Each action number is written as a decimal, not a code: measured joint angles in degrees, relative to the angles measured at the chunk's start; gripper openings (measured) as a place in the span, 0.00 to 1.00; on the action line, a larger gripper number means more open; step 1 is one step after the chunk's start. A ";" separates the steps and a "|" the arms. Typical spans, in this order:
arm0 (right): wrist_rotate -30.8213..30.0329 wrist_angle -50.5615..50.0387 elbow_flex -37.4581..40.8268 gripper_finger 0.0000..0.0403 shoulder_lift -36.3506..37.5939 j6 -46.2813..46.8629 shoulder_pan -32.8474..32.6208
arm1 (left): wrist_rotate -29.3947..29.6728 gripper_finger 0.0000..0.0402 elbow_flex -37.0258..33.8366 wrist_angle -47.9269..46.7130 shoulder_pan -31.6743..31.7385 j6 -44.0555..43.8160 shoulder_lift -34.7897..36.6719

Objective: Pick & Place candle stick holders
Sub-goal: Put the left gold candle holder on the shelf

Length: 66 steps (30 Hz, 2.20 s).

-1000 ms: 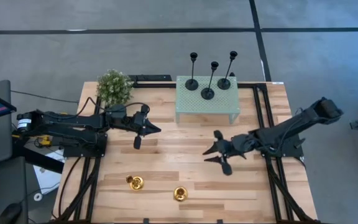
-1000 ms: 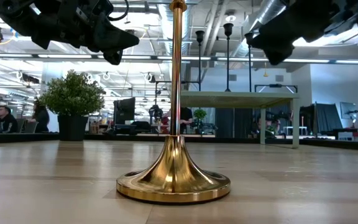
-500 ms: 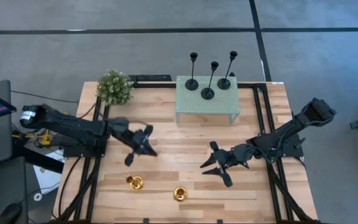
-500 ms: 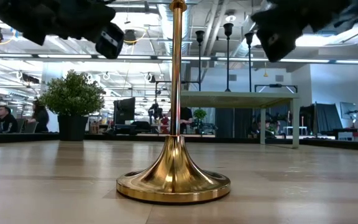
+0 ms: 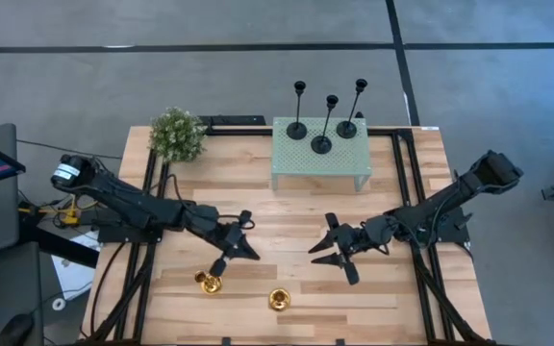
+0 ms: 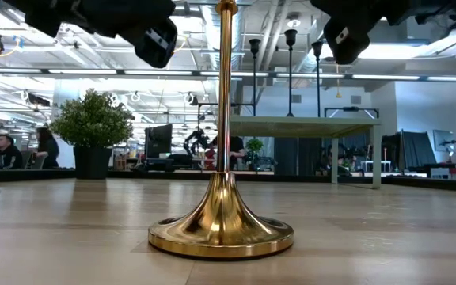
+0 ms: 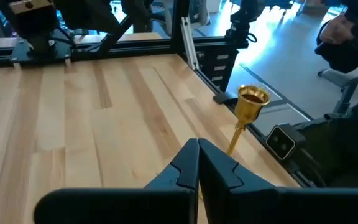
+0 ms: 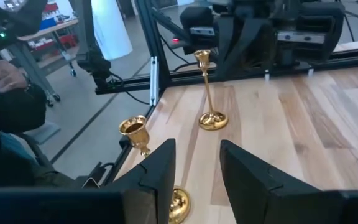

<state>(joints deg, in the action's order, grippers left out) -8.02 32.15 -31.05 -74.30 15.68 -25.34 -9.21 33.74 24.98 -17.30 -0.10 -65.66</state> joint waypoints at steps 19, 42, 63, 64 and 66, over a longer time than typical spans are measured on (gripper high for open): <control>0.03 1.68 0.04 0.29 0.00 0.02 -0.50 | 0.76 0.01 -9.89 -39.02 0.11 5.31 37.20; -4.18 4.63 0.06 0.29 -0.02 0.04 -0.46 | -16.05 0.01 -29.83 -31.34 0.00 1.81 48.26; -8.80 5.22 0.09 0.29 -0.04 0.03 -0.37 | -17.00 0.02 -29.81 -23.38 0.00 24.55 36.47; -8.80 5.22 0.09 0.29 -0.04 0.04 -0.37 | -16.94 0.02 -29.81 -22.61 0.00 24.55 35.93; -8.82 5.22 0.09 0.29 -0.04 0.02 -0.37 | -16.94 0.02 -29.81 -20.45 0.00 24.55 35.01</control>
<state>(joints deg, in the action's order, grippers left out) -16.84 37.36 -30.96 -74.35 15.70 -25.71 -26.15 3.92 4.54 -17.30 24.45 -30.65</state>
